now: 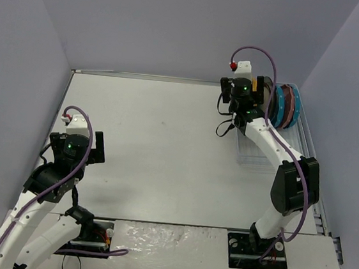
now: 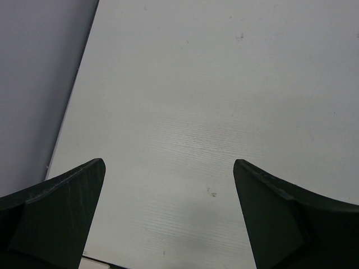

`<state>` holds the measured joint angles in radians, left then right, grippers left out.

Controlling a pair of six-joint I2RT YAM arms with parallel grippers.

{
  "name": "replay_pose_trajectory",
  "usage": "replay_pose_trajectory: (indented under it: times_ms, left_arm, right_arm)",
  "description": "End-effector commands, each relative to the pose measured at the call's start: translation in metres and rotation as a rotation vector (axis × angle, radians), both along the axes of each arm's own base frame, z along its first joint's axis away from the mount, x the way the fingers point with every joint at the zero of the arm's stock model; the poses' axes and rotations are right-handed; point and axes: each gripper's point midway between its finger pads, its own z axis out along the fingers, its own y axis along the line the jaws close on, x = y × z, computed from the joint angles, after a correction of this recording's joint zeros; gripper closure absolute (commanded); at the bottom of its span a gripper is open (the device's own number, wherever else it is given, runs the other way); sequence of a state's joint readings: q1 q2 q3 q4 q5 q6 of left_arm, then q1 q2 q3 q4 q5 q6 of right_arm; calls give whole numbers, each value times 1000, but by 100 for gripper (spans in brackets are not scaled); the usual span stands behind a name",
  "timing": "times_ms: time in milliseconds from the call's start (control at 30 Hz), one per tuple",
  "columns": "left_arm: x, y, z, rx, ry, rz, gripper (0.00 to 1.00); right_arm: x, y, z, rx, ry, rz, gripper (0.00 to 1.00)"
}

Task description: Load the plates into the dish rack

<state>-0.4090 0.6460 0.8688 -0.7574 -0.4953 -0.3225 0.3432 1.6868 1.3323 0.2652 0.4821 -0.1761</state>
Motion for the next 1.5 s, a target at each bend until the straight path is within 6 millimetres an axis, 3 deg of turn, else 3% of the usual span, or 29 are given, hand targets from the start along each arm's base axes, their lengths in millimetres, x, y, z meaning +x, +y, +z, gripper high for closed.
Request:
replay_pose_trajectory:
  times_ms: [0, 300, 567, 767, 833, 933, 1000, 1100, 1167, 1267, 1467]
  left_arm:
    - [9, 1, 16, -6, -58, 13, 3]
    - [9, 1, 16, -6, -55, 12, 3]
    - [9, 2, 17, -10, -58, 18, 3]
    - [6, 4, 26, -20, -80, 29, 3]
    - [4, 5, 36, -24, -98, 30, 3]
    - [-2, 9, 50, -28, -123, 37, 3]
    - [-6, 11, 64, -38, -145, 39, 3]
    - [-17, 18, 92, -42, -193, 43, 3]
    - [-25, 23, 110, -45, -236, 42, 3]
    - [-35, 32, 121, -17, -255, 54, 3]
    - [-50, 44, 118, 9, -241, 88, 3]
  right_arm:
    - [-1, -8, 46, 53, -134, -20, 0]
    - [-3, -10, 48, 67, -139, -10, 0]
    - [-23, -9, 94, 122, -228, 38, 0]
    - [-82, -21, 150, 207, -337, 67, 0]
    - [-112, -32, 166, 239, -381, 55, 0]
    - [-148, -44, 167, 287, -410, 36, 0]
    - [-185, -57, 186, 340, -489, 30, 0]
    - [-233, -72, 195, 387, -571, 33, 0]
    - [-254, -85, 194, 377, -592, -1, 0]
    - [-290, -95, 201, 367, -656, 21, 0]
    - [-332, -115, 196, 348, -703, 5, 0]
